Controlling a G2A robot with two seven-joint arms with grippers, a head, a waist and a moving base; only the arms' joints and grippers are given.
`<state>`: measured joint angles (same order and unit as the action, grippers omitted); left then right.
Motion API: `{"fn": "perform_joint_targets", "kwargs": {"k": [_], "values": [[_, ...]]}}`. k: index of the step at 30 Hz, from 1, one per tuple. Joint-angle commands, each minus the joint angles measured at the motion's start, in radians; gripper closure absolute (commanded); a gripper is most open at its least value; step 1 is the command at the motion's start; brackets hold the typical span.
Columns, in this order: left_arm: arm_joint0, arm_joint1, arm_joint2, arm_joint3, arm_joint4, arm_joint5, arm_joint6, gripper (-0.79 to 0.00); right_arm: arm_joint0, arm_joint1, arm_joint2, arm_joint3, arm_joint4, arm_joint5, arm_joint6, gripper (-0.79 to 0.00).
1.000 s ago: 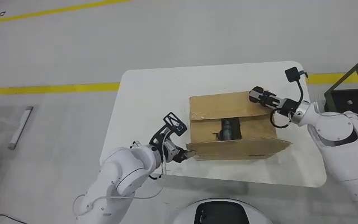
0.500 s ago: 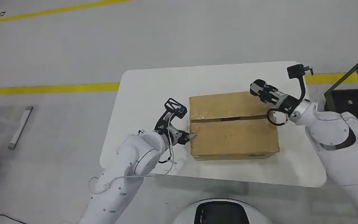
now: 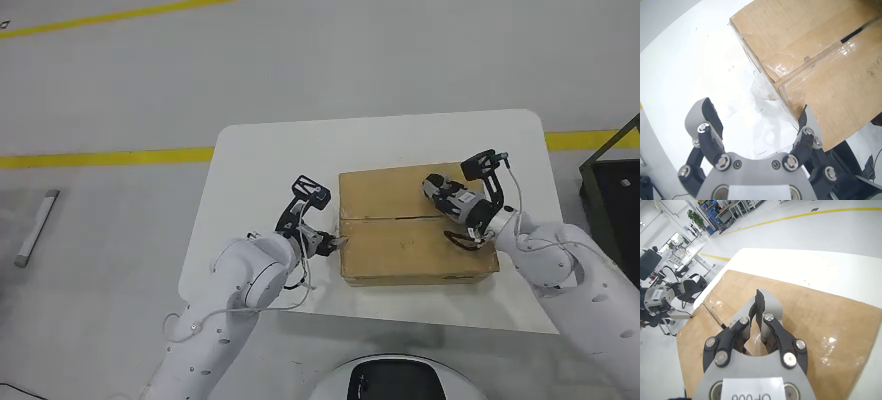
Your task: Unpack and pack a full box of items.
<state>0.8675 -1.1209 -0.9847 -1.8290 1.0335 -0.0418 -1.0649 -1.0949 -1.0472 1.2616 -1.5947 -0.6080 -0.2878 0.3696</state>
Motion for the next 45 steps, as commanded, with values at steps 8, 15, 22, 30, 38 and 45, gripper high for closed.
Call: {"fn": "perform_joint_targets", "kwargs": {"k": [8,15,22,30,38,45], "values": [[0.014,0.002,-0.035,-0.023,0.011,-0.007,-0.021,-0.785,-0.001,-0.010,-0.031,0.018,-0.054,0.004,-0.039,0.000],[0.077,0.017,-0.114,-0.076,0.050,0.014,-0.042,-0.785,-0.005,-0.015,-0.024,0.008,-0.047,0.004,-0.066,0.000],[0.156,0.024,-0.143,-0.069,0.081,0.031,-0.039,-0.785,-0.016,-0.017,-0.020,-0.002,-0.046,-0.009,-0.058,0.000],[0.156,0.024,-0.143,-0.069,0.081,0.031,-0.039,-0.785,-0.029,-0.016,0.000,-0.012,-0.049,-0.020,-0.036,0.000],[0.182,0.024,-0.112,-0.011,0.214,0.008,0.052,-0.785,-0.038,-0.017,0.009,-0.022,-0.044,-0.027,-0.011,0.000],[0.164,0.002,-0.018,0.071,0.301,0.023,0.163,-0.785,-0.039,-0.018,0.013,-0.022,-0.045,-0.029,0.002,0.000]]}}
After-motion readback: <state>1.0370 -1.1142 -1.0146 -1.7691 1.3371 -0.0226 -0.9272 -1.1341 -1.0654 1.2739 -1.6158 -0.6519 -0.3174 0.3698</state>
